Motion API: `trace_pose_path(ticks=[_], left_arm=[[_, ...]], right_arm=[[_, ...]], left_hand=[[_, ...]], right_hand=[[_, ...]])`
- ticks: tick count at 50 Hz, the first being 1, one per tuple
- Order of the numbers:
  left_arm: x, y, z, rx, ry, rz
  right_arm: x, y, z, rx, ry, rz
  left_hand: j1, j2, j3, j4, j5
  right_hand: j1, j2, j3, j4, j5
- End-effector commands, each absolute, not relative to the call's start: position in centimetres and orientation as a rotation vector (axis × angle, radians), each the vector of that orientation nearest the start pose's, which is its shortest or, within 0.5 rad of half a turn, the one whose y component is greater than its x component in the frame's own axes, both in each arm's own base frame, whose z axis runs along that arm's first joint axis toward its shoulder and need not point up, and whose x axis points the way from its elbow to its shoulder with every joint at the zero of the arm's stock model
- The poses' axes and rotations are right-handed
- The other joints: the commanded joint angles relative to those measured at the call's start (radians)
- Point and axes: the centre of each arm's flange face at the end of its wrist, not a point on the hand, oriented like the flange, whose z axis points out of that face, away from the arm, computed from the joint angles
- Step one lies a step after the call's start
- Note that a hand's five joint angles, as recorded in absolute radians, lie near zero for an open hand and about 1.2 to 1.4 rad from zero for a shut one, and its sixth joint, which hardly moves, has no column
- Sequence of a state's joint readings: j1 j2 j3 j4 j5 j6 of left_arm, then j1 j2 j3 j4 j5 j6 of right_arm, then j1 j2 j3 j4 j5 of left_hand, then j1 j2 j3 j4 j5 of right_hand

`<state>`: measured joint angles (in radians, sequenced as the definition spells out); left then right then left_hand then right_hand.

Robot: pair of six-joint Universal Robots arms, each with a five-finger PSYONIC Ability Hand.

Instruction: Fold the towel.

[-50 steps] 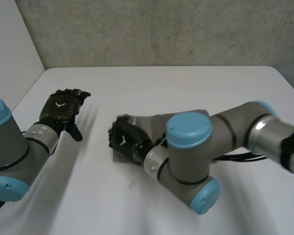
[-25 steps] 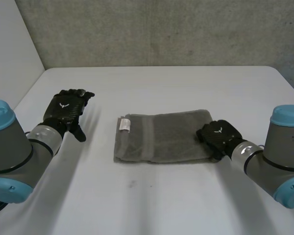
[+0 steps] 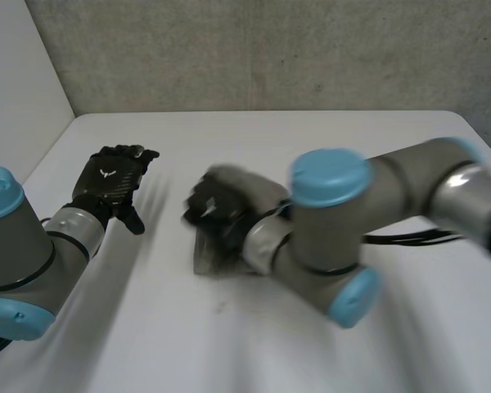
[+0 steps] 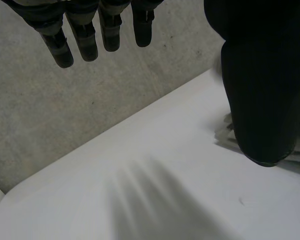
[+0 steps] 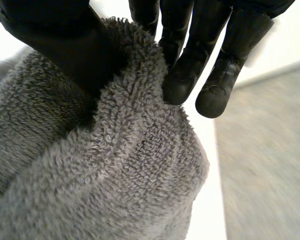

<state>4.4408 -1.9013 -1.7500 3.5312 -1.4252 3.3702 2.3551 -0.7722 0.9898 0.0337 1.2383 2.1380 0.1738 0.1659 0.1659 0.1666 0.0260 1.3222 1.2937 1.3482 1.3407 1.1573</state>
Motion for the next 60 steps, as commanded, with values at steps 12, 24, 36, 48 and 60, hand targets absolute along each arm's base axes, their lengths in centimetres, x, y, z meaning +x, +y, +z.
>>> trace_pose_path(ticks=[12,24,36,48,60], left_arm=[[-23.4,-30.3,20.3,0.741,2.265,-2.252],[-25.6,-30.7,23.7,0.584,2.339,-2.481],[-30.0,-28.0,20.0,0.496,2.834,-2.32],[-31.3,-26.4,12.3,0.434,3.1,-1.931],[-30.6,-26.8,12.0,0.484,2.945,-1.927]], right_arm=[[45.3,-18.3,16.7,-1.988,1.334,-1.711],[40.4,-20.9,24.5,-1.372,1.504,-1.806],[35.6,-26.6,24.1,-0.888,1.839,-1.701],[35.9,-28.8,16.9,-0.896,2.047,-1.469],[36.8,-29.4,12.7,-0.971,2.114,-1.38]], left_hand=[[0.001,0.009,0.009,0.008,-0.026],[0.007,0.015,0.015,0.015,-0.019],[0.04,0.048,0.048,0.047,0.013],[0.063,0.071,0.071,0.07,0.036],[0.057,0.065,0.065,0.065,0.031]], right_hand=[[-1.148,-1.119,-1.174,-1.166,-1.157],[-1.148,-1.119,-1.174,-1.166,-1.157],[-1.148,-1.119,-1.174,-1.166,-1.157],[-1.148,-1.119,-1.174,-1.166,-1.157],[-1.148,-1.119,-1.174,-1.166,-1.157]])
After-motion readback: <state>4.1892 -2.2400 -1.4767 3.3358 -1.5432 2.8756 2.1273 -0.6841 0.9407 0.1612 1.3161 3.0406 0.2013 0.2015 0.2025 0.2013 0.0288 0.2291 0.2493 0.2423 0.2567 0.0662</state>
